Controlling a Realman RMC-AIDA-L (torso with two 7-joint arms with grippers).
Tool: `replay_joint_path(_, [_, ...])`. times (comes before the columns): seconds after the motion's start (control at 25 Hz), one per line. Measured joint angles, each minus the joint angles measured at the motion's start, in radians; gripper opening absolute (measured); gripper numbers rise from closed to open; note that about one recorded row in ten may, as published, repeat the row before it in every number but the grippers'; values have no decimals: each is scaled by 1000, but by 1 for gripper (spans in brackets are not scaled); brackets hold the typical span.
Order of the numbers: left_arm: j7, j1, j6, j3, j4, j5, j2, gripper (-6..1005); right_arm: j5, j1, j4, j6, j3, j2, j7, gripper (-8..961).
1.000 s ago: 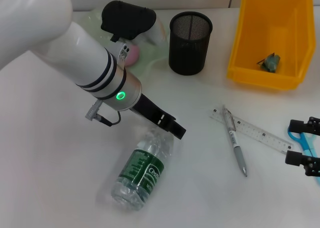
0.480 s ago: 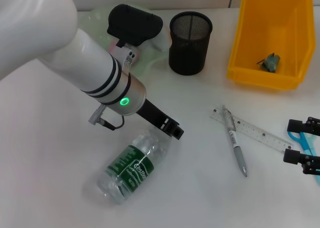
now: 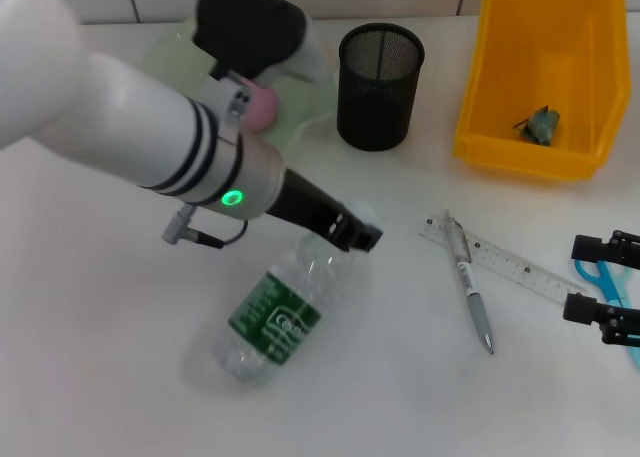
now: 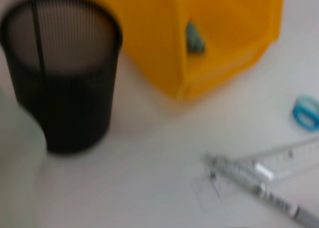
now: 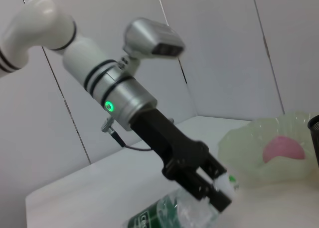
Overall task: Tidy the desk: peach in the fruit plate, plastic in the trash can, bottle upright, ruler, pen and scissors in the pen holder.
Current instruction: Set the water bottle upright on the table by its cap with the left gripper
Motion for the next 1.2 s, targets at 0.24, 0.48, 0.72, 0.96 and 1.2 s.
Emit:
replay_joint_path(0.24, [163, 174, -87, -25, 177, -59, 1, 445, 2, 14, 16, 1, 2, 3, 6, 801])
replay_joint_path(0.48, [424, 239, -99, -138, 139, -346, 4, 447, 3, 31, 37, 4, 11, 3, 14, 802])
replay_joint_path(0.72, [684, 229, 5, -282, -23, -639, 4, 449, 3, 38, 39, 8, 11, 9, 30, 802])
replay_joint_path(0.96, [952, 196, 149, -427, -264, -875, 3, 451, 3, 44, 44, 18, 11, 13, 34, 802])
replay_joint_path(1.2, [1179, 155, 273, -542, -483, -960, 3, 453, 3, 59, 65, 29, 12, 13, 35, 802])
